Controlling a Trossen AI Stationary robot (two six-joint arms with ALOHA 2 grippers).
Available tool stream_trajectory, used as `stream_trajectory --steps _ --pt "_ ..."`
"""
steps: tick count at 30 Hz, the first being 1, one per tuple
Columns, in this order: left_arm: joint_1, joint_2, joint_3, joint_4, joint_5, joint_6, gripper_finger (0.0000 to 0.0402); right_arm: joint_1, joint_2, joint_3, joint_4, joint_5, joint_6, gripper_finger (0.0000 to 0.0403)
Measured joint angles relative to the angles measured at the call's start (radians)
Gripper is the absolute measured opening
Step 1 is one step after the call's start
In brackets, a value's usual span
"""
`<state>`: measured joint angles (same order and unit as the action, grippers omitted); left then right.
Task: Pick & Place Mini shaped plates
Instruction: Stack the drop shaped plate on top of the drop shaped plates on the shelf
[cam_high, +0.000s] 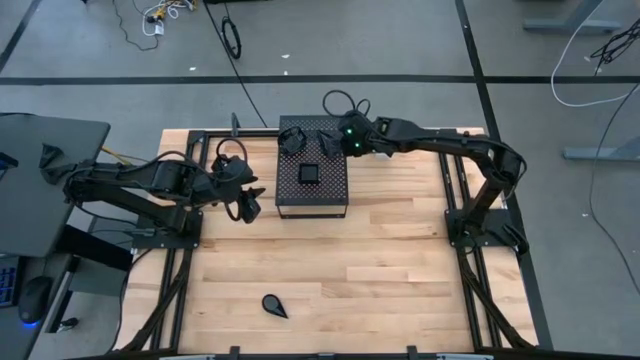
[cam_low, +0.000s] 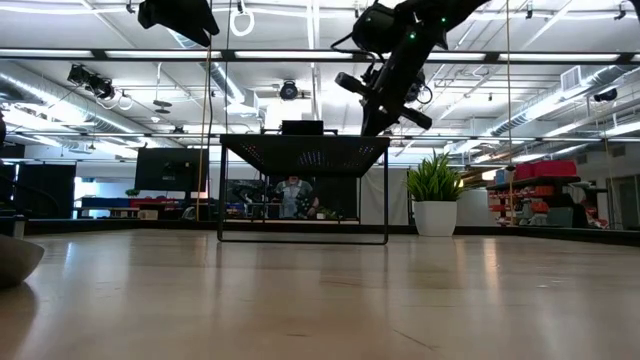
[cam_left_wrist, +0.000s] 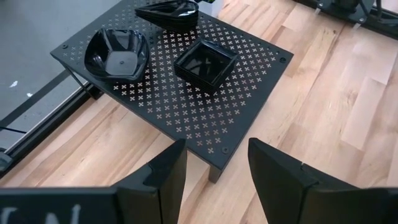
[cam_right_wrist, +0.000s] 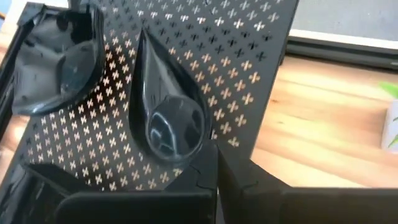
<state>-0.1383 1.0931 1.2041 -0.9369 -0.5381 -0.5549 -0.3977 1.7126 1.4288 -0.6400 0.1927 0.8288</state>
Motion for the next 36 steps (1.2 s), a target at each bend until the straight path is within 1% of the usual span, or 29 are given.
stream_trajectory --steps 5,15,20,23,27,30,33,36 --pt "0.0 0.0 0.0 0.0 0.0 0.002 0.0177 0.025 0.001 0.0 0.012 0.008 0.009 0.0004" --pt "0.0 0.0 0.0 0.0 0.0 0.002 0.0177 0.076 -0.003 0.0 0.004 -0.018 0.019 0.0004" --pt "0.0 0.0 0.0 0.0 0.0 0.002 0.0177 0.105 -0.045 0.0 0.007 -0.016 0.02 0.0004" --pt "0.0 0.0 0.0 -0.001 0.0 0.002 0.0177 0.138 -0.077 0.0 0.013 0.008 0.005 0.0004" --pt "0.0 0.0 0.0 -0.002 0.0 0.001 0.0177 0.212 -0.124 0.0 0.013 0.06 -0.015 0.0004" --pt "0.0 0.0 0.0 -0.002 0.005 -0.001 0.0177 0.296 -0.142 0.0 0.013 0.085 -0.019 0.0004" --pt "0.0 0.0 0.0 -0.002 0.036 0.004 0.0177 0.403 -0.144 0.0 0.008 0.087 -0.026 0.0004" --pt "-0.004 0.0 0.0 -0.003 0.098 0.022 0.0177 0.513 -0.144 0.0 0.003 0.087 -0.026 0.0004"
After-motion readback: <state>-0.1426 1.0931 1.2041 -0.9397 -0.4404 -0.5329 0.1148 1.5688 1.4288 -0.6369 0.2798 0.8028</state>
